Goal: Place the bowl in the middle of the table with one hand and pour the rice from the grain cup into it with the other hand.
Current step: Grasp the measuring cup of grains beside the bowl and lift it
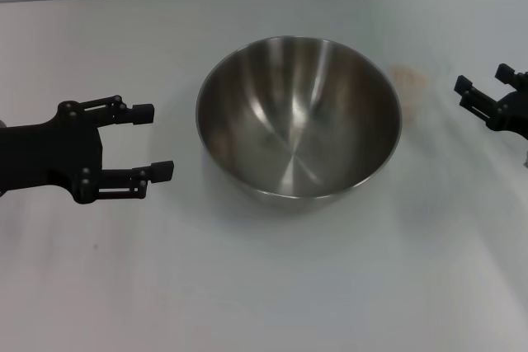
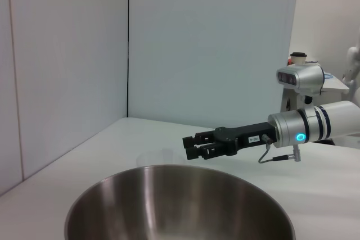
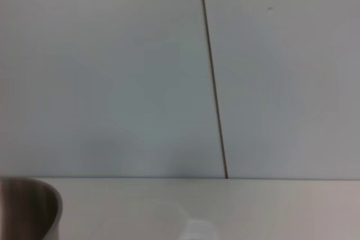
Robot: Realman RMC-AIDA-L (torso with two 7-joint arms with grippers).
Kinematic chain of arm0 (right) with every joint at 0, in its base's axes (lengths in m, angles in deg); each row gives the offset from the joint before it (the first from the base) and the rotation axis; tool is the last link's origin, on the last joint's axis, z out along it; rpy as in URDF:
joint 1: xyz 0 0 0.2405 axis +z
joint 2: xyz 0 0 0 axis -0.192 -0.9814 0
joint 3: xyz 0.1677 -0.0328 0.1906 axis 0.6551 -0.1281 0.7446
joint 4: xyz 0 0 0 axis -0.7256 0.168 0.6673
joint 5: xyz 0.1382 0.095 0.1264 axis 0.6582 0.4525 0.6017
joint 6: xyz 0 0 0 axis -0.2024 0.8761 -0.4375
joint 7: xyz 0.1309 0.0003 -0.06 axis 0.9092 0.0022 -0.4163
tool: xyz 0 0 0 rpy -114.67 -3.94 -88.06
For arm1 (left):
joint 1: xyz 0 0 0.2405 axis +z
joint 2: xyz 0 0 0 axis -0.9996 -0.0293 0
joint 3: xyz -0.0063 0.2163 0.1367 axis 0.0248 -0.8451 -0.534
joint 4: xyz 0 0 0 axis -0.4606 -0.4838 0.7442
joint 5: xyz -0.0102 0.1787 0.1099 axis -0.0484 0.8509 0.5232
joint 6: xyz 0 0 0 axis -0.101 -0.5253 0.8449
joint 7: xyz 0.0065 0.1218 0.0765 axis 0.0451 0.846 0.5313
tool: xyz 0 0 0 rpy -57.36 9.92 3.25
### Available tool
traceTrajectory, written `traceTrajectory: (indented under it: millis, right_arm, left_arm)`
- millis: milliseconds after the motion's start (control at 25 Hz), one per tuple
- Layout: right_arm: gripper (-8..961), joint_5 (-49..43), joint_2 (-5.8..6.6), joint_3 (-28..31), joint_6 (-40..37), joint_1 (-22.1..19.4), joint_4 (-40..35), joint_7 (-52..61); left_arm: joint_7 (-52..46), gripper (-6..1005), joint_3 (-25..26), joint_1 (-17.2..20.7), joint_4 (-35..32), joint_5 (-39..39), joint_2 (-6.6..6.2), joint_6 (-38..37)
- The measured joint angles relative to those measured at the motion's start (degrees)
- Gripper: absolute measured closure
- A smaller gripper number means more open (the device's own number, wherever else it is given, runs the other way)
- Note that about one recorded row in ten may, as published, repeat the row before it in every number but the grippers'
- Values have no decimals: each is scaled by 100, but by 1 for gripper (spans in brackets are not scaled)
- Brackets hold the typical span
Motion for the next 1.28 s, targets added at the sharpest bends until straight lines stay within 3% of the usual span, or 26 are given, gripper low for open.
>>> traceTrajectory:
  millis: [1280]
  right_arm:
    - [180, 0, 0, -14, 587, 430, 240, 34]
  left_arm:
    - [57, 166, 0, -78, -60, 2, -52, 8]
